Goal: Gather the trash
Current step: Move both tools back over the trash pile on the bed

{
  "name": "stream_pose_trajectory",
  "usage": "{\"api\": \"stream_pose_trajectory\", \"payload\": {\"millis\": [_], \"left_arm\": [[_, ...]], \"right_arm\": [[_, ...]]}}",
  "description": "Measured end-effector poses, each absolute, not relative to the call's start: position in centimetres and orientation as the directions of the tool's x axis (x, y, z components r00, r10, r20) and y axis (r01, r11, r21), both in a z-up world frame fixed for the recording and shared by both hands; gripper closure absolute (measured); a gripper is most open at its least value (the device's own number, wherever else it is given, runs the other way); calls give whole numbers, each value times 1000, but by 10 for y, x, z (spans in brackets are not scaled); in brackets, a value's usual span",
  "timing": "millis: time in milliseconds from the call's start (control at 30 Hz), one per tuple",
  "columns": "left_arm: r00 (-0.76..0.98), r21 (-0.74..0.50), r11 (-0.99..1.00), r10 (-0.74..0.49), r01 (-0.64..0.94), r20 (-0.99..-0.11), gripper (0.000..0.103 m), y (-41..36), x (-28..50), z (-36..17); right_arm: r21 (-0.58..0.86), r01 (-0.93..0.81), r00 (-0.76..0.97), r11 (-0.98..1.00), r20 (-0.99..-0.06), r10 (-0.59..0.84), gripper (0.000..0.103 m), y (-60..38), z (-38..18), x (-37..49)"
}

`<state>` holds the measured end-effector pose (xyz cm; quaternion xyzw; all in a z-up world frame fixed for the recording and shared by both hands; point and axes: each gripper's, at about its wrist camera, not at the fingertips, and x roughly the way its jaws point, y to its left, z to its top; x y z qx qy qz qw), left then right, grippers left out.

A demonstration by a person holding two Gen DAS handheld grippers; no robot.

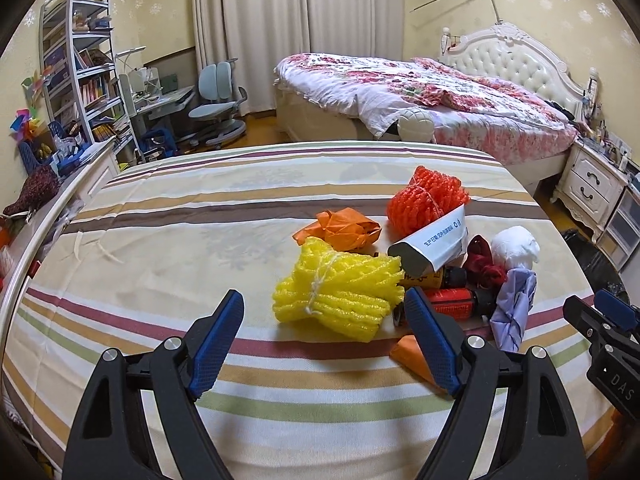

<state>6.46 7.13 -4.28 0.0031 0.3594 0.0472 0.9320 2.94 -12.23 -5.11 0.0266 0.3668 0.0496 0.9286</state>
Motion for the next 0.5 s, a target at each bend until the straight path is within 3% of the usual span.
{"api": "stream_pose_trajectory", "payload": {"millis": [400,500], "left_arm": [[716,21,999,51,-50,-696,23,77,77,-54],[713,7,1000,25,-28,-701,31,79,76,-56]], "right_arm": [[82,-96,707,992,-696,125,45,-111,-57,39],[79,-105,704,991,-698,130,45,-106,-58,40]]}}
